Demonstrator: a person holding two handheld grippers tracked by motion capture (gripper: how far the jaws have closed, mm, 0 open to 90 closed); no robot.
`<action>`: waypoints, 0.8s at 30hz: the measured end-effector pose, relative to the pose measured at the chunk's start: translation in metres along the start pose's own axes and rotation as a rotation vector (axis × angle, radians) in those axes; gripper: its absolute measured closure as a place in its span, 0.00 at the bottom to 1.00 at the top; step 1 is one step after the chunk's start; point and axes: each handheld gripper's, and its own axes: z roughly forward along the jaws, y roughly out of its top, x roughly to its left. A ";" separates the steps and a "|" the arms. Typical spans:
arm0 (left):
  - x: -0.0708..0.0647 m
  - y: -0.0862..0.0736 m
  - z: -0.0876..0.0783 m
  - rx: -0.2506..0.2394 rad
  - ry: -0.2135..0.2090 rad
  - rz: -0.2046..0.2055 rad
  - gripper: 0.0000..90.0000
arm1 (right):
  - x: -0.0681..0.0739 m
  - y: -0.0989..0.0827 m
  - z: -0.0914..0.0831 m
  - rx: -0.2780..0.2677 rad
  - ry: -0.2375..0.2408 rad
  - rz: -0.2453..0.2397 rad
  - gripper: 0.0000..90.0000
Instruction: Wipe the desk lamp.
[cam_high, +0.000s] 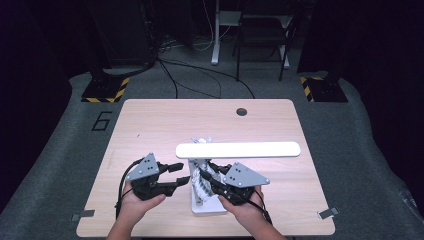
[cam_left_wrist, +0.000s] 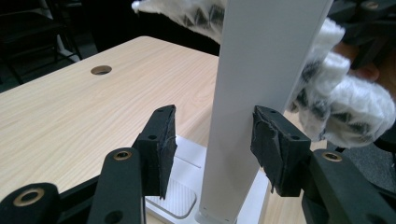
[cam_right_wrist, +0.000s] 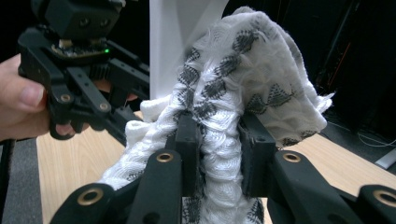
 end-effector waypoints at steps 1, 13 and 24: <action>0.000 0.000 0.000 0.000 -0.001 -0.001 0.55 | 0.000 0.002 0.000 -0.012 -0.001 0.002 0.80; 0.000 0.000 0.000 0.002 -0.006 -0.003 0.55 | 0.000 0.014 -0.006 -0.075 -0.019 -0.005 0.80; -0.001 0.000 -0.003 0.007 -0.040 0.012 0.53 | 0.000 0.014 -0.010 -0.105 -0.021 0.012 0.80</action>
